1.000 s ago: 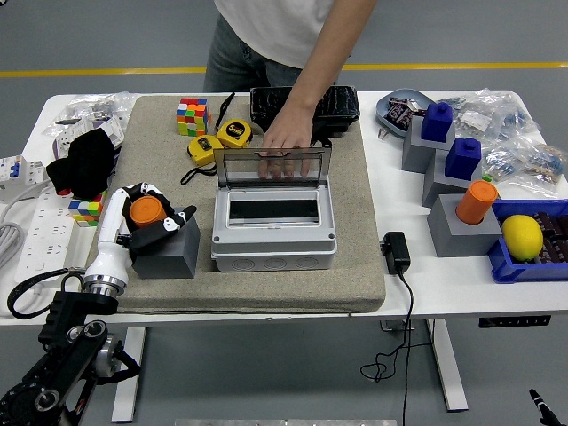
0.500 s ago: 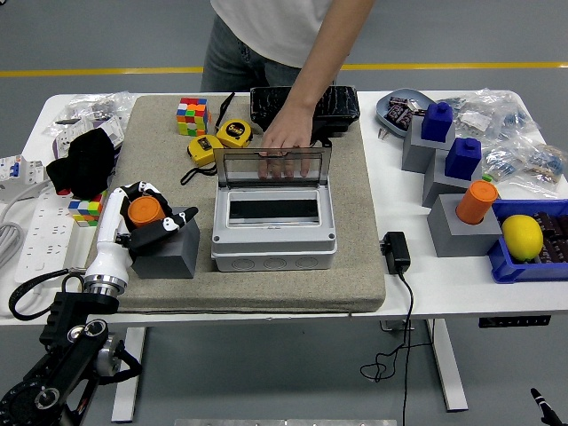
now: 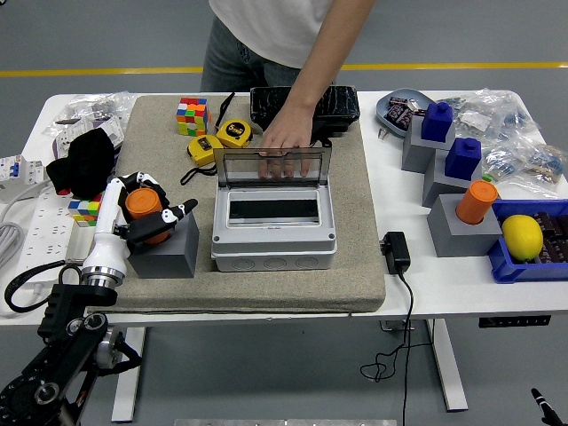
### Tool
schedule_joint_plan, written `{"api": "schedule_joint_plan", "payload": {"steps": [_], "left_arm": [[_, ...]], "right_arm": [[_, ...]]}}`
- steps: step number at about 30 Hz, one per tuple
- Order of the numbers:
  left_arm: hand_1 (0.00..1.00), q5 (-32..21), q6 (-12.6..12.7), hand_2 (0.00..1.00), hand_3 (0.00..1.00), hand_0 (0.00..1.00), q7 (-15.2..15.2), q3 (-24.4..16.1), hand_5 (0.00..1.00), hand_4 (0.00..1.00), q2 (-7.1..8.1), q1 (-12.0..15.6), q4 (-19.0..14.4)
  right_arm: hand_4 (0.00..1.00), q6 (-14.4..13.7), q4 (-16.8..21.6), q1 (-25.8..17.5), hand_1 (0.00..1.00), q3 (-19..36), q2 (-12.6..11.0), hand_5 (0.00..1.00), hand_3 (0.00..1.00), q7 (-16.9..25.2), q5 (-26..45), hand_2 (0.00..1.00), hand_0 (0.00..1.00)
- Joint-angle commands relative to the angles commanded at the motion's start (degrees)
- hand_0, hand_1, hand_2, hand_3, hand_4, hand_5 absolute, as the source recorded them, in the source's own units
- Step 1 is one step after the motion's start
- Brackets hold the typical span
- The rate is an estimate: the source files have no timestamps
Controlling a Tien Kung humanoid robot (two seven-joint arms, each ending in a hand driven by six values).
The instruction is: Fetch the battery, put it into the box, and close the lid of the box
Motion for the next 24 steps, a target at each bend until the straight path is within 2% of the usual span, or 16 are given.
{"api": "schedule_joint_plan", "payload": {"steps": [14,19,20,24], "left_arm": [[0.002,0.7,1.23,0.04,0.053,0.044,-0.59,-0.18,0.002,0.998,0.62,-0.52,-3.1],[0.002,3.11,1.4,0.04,0.053,0.044,-1.71,0.77,0.002,0.998,1.5,-1.3,-4.31],[0.002,4.49,1.86,0.019,0.031,0.045,-1.77,1.13,0.154,0.998,1.8,-1.49,-4.69],[0.002,10.83,3.86,0.019,0.031,0.045,-1.87,3.34,0.154,0.998,3.22,-2.32,-6.27]], "right_arm": [[0.998,0.03,0.0,-0.1,0.863,0.06,-0.05,0.998,0.853,-0.04,-0.14,0.811,0.88],[0.998,0.06,0.0,-0.07,0.863,-0.06,-0.14,0.998,0.853,-0.04,-0.03,0.811,0.88],[0.998,0.06,0.0,-0.06,0.862,-0.06,-0.16,0.998,0.854,-0.03,-0.02,0.811,0.88],[0.998,0.07,0.0,-0.04,0.862,0.04,-0.23,0.998,0.854,-0.05,-0.05,0.811,0.88]]}}
